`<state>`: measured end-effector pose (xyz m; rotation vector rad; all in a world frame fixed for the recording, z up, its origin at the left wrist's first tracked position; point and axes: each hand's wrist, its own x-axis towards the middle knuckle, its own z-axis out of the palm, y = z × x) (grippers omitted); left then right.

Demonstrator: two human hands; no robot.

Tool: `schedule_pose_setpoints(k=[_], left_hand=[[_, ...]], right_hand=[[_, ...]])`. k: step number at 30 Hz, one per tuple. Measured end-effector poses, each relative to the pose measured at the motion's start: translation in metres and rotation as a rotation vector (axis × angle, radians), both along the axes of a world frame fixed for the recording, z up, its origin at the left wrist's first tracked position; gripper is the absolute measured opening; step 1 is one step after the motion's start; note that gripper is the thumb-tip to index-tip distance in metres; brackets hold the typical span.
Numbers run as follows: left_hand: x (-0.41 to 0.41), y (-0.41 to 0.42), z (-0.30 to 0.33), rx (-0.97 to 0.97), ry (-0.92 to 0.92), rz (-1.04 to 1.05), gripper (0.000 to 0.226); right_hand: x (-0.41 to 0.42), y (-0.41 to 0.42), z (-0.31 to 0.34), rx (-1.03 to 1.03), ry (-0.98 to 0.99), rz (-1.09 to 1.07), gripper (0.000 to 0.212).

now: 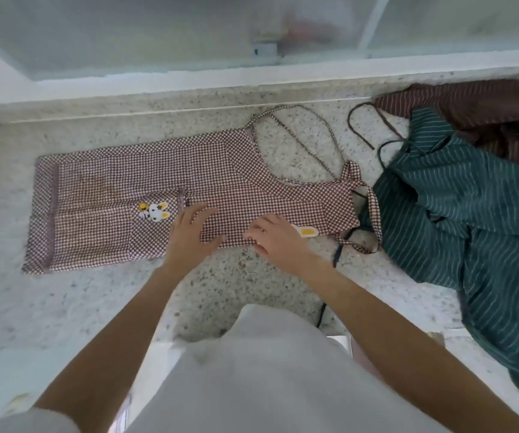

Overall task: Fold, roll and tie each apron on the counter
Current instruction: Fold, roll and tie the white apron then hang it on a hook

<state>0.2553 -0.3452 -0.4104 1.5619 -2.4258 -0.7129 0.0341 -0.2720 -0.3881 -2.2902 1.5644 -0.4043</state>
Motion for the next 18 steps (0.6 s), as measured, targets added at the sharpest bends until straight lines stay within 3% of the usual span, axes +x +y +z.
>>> schedule_pose_setpoints(k=[5,8,13,18], left_hand=[[0.099,0.019,-0.005,0.009,-0.146,0.06,0.071],[0.156,0.015,-0.009,0.043,-0.178,0.078,0.061],[0.215,-0.002,-0.008,0.009,-0.215,-0.088,0.044],[0.246,-0.012,-0.006,0.042,-0.225,-0.131,0.044]], right_hand=[[0.084,-0.011,-0.005,0.022,0.033,0.063,0.031],[0.133,-0.021,-0.011,0.051,0.096,0.024,0.038],[0.178,-0.036,-0.024,0.033,0.368,-0.001,0.024],[0.198,-0.041,-0.016,0.028,0.375,-0.094,0.013]])
